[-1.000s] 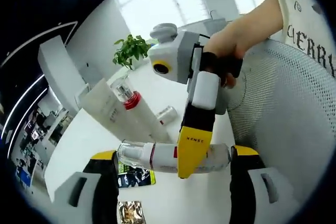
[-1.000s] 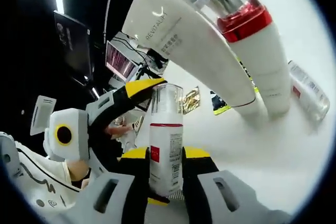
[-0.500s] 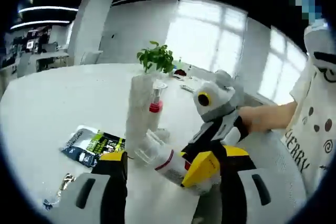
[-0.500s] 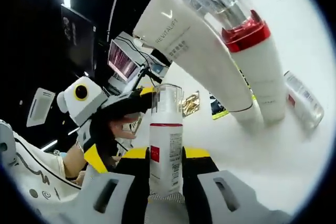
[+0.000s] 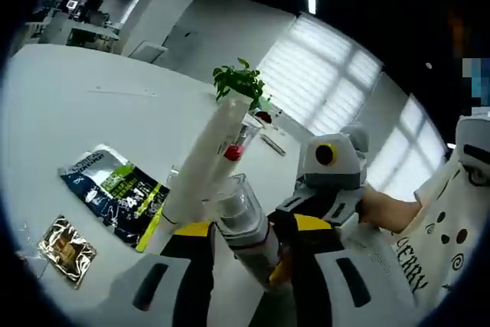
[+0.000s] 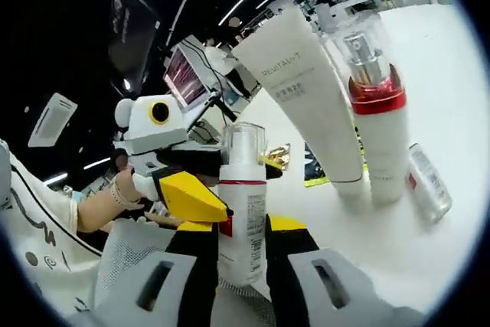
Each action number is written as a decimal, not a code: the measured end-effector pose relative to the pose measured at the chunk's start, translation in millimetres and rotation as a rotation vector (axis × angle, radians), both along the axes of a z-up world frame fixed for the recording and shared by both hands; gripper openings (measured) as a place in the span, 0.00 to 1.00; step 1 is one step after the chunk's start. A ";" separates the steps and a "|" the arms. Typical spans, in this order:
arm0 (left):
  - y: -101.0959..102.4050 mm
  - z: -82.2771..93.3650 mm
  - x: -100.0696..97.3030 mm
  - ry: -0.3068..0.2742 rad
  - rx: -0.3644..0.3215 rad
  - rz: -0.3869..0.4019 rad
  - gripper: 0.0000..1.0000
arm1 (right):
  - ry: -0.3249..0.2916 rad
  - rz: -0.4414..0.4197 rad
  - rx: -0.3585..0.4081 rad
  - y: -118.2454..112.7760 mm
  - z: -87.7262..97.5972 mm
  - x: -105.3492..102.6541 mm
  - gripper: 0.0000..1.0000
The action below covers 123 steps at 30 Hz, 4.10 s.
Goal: Arrange the skincare products in the storage area until every visible bottle or jar stands upright without overlapping.
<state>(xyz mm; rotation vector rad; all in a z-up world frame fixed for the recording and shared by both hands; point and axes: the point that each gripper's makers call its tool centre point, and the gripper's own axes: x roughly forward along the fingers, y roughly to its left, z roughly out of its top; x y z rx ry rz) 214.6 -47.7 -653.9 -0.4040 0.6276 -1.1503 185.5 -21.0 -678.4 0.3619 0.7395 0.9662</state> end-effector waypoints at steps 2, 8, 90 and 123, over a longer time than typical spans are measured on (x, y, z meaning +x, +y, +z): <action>-1.8 1.7 0.3 0.017 -0.011 0.010 0.28 | -0.004 0.003 0.007 0.9 1.7 0.9 0.23; -2.2 1.2 5.0 0.017 0.003 0.035 0.22 | -0.065 0.022 -0.054 -2.3 0.8 5.1 0.23; -45.9 -42.4 13.6 -0.576 0.491 -0.154 0.25 | -0.464 -0.140 -0.258 -57.3 39.2 45.7 0.21; -52.4 -68.8 14.3 -0.598 0.560 -0.197 0.25 | -0.449 -0.136 -0.341 -64.0 18.6 48.8 0.30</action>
